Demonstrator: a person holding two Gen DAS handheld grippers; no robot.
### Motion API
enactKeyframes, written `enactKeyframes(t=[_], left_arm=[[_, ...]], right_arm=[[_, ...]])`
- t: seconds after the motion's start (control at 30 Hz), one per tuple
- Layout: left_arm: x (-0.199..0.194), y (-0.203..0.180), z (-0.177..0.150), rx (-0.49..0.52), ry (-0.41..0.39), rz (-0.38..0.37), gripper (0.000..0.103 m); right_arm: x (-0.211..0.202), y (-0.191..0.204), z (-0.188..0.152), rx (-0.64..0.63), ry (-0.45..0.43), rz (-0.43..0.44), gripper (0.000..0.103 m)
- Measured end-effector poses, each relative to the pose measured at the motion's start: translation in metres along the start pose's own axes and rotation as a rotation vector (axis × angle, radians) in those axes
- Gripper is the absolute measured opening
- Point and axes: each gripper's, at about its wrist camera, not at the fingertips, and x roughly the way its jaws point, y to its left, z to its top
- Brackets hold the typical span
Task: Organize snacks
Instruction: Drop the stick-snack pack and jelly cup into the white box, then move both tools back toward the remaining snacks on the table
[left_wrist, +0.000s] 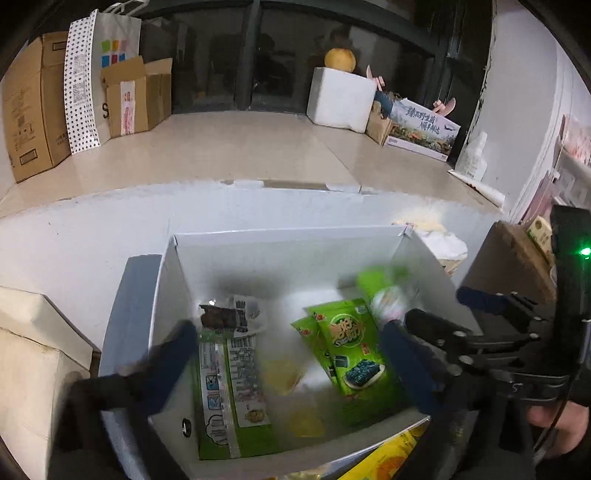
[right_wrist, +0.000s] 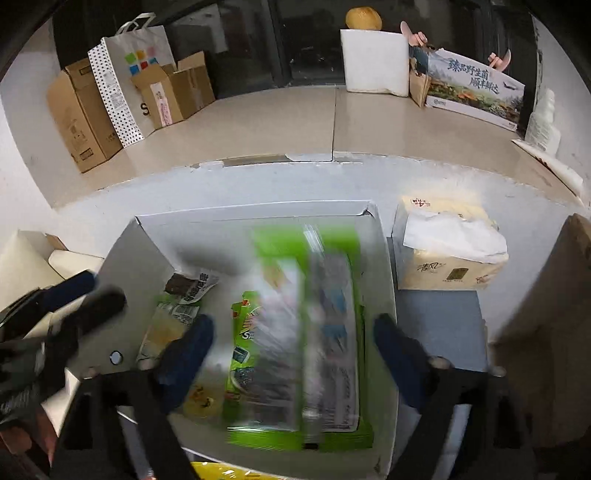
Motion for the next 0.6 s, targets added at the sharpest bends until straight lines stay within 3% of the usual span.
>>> enactKeyframes(t=[0.1,0.37,0.6], left_arm=[[0.003,-0.001,-0.005,-0.005,0.013,-0.007,0.103],[-0.013,0.002,-0.005,0.003,-0.014,0.017,0.103],[-0.047,0.005,-0.015,0.027,-0.064,0.043,0.103]], right_arm=[[-0.007,-0.002,-0.003,-0.003,-0.024,0.016,0.103],[-0.042,-0.007,0.001,-0.024,-0.101,0.001,0.103],[-0.084,-0.015,-0.026,-0.045,-0.155,0.001,0.103]])
